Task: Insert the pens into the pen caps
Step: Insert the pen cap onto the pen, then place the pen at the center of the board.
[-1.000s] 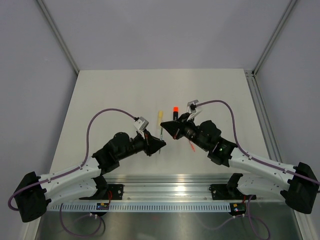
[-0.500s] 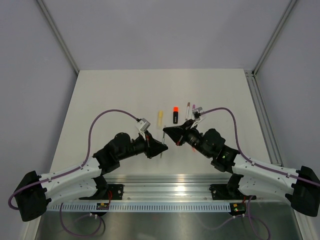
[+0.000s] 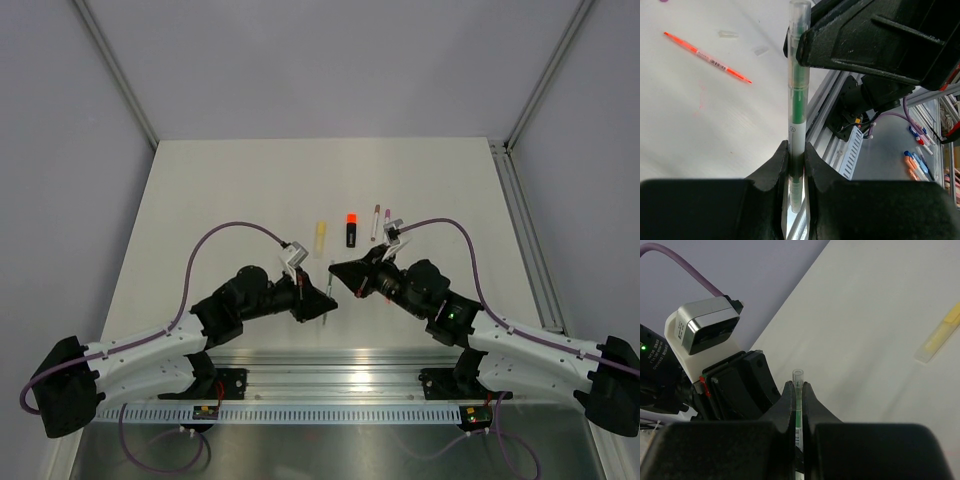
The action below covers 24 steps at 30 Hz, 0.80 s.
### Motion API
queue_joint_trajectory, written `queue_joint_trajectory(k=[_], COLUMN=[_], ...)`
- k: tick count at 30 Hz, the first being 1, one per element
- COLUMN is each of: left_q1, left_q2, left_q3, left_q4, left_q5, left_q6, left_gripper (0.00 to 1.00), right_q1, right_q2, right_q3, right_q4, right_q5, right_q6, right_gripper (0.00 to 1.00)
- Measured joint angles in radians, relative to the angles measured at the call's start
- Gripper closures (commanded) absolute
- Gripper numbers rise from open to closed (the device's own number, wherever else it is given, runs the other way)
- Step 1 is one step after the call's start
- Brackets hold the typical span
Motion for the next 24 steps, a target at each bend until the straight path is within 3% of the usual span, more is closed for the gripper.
queue_joint_trajectory(k=[10, 18, 24], left_q1=[-0.01, -0.013, 0.071], left_q2=[-0.002, -0.002, -0.003], left_q3=[0.013, 0.025, 0.024], left_q4=[-0.126, -0.212, -0.243], left_q5=[0.019, 0.044, 0.144], left_q6=[0.025, 0.036, 0.018], left_gripper=[1.0, 1.0, 1.0], right_q1=[0.025, 0.135, 0.18], right_q2=[-0.024, 0.035, 0.079], right_q3=[-0.078, -0.096, -0.108], right_q4=[0.005, 0.048, 0.087], right_q5=[0.013, 0.145, 0.245], right_q6=[0.085, 0.127, 0.176], right_gripper=[1.0, 1.0, 1.0])
